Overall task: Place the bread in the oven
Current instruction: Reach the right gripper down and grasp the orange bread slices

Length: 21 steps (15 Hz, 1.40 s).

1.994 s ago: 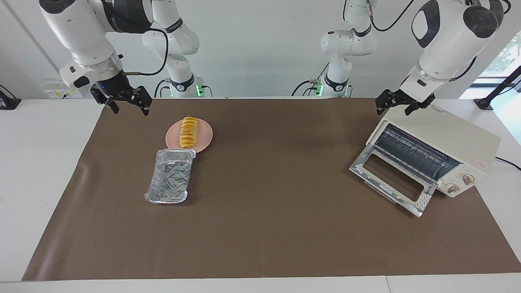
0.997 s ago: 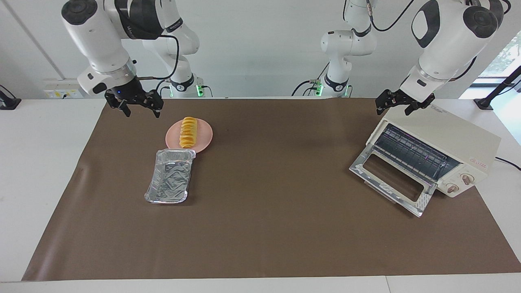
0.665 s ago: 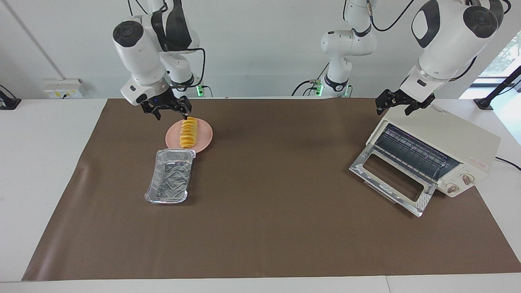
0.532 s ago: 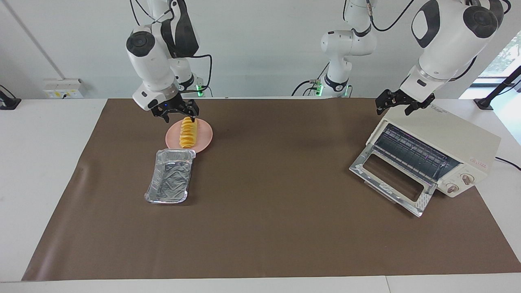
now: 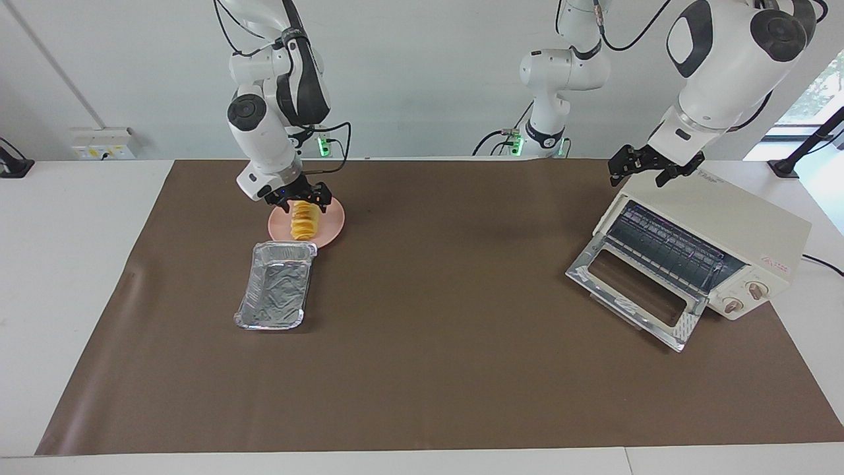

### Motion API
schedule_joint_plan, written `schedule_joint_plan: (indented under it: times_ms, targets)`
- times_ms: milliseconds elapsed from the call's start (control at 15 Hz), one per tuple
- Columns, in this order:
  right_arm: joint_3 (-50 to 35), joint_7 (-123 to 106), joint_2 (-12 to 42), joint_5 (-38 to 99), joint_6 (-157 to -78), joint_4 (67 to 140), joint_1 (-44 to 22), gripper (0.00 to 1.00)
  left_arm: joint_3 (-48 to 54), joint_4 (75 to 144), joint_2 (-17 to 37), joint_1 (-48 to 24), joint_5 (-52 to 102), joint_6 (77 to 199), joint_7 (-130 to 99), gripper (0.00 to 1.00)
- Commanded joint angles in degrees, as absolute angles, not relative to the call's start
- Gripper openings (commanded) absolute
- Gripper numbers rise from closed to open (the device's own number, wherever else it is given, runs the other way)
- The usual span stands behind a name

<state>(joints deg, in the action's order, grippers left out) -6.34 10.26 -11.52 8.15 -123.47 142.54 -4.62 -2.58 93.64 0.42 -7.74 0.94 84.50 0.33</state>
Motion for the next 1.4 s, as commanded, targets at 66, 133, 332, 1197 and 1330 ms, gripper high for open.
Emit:
schedule_joint_plan:
  times_ms: [66,133,332,1197,1330]
  targets:
    - [-6.42,7.65,-14.33,9.40,-128.84,149.84,-3.87,1.00,-2.11,93.52,0.00,-6.94,-0.09,84.81,0.62,1.00]
    - [-6.42,7.47,-14.50,9.40,-130.24,151.16,-3.78,1.00,-2.11,93.52,0.00,-7.03,-0.09,84.81,0.70,1.00]
    - [-6.33,6.42,-14.68,9.40,-132.53,153.28,-2.73,0.83,-2.11,93.52,0.00,-7.03,-0.09,84.81,0.62,1.00]
    - [-7.29,9.66,-16.96,12.92,-115.95,142.14,-2.11,0.00,-2.11,93.52,0.00,-7.03,-0.09,84.81,0.70,1.00]
    - [-7.29,10.11,-15.66,12.83,-112.17,135.56,-1.94,0.00,-2.11,93.52,0.00,-7.03,-0.09,84.81,0.70,1.00]
